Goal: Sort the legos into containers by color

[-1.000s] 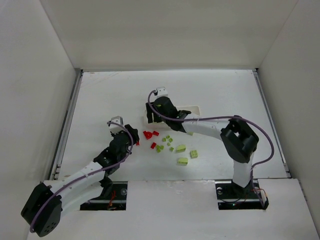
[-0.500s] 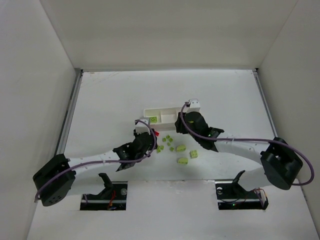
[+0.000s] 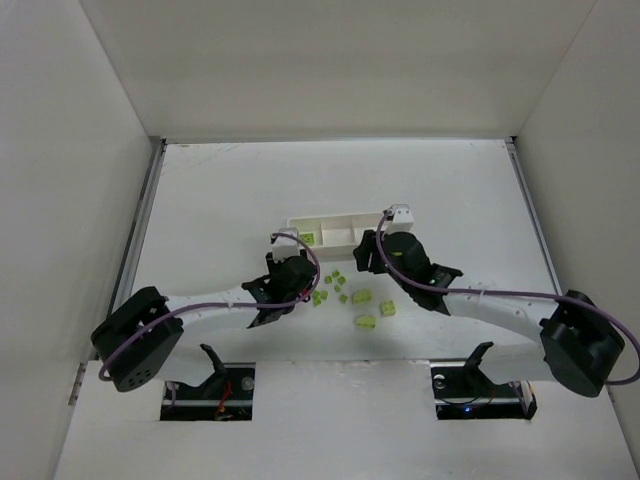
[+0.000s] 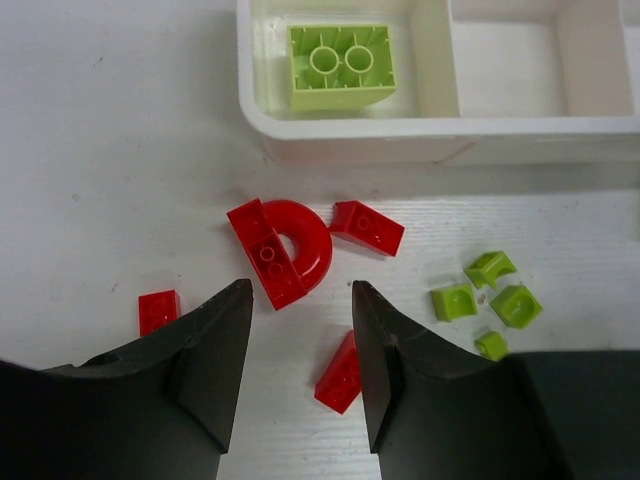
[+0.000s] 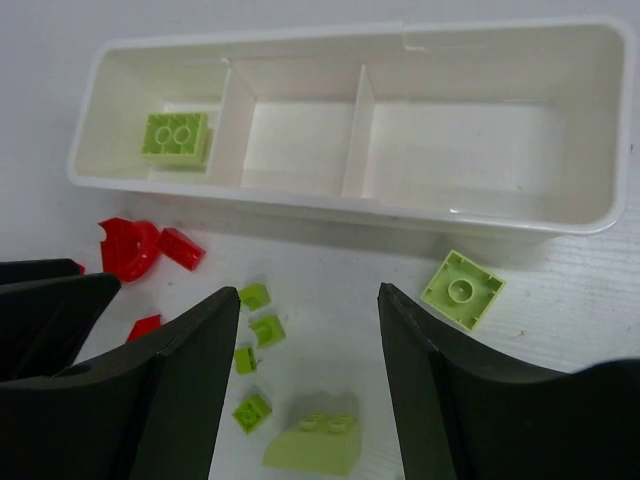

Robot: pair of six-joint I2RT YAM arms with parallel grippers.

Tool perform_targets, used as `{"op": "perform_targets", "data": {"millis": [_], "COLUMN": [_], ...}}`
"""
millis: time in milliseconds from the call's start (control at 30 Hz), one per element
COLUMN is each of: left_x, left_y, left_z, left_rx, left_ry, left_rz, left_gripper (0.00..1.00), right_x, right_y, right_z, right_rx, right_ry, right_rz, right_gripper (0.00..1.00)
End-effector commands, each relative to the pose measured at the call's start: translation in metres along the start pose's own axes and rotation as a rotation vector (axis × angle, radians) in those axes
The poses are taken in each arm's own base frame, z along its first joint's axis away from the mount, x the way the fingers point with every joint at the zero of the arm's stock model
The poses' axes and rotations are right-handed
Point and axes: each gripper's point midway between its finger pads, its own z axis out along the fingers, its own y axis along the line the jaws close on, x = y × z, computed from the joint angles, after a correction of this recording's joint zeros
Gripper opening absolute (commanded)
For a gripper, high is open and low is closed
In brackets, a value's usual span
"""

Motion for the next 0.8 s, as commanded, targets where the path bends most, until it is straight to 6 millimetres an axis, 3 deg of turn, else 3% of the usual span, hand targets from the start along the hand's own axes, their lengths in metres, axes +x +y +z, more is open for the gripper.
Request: {"op": "perform_targets", "data": {"millis": [0, 167, 400, 633, 767], "left_x": [-0.018, -0.021, -0.014, -0.01, -0.019], "left_y": [0.002, 0.002, 0.004, 0.016, 0.017], "left_z": [0.007, 0.017, 0.029, 0.024, 0.013], "left_rx": [-0.057, -0.081, -0.117, -0.151, -0.136], "left_ry": [-0.04, -0.035, -0.012, -0.011, -0.058], "left_rz": [-0.044, -0.037, -0.014, -0.024, -0.062], "left_gripper": [0.41, 0.41, 0.32, 0.33, 0.36], "right_x": [-0.044, -0.057, -0.046, -0.04, -0.037], "right_y": [0.014, 0.018, 0.013, 0.011, 0.01], "right_z": [-0.012, -0.015, -0.01, -0.007, -0.005], "right_rx": [-0.067, -0.099, -0.093, -0.099, -0.097], "right_ry": [-0.13, -0.146, -0.132, -0.121, -0.112], "right_rz": [0.052, 0.05, 0.053, 0.064, 0.061], "right_gripper": [0.65, 0.66, 0.66, 0.66, 0.66]}}
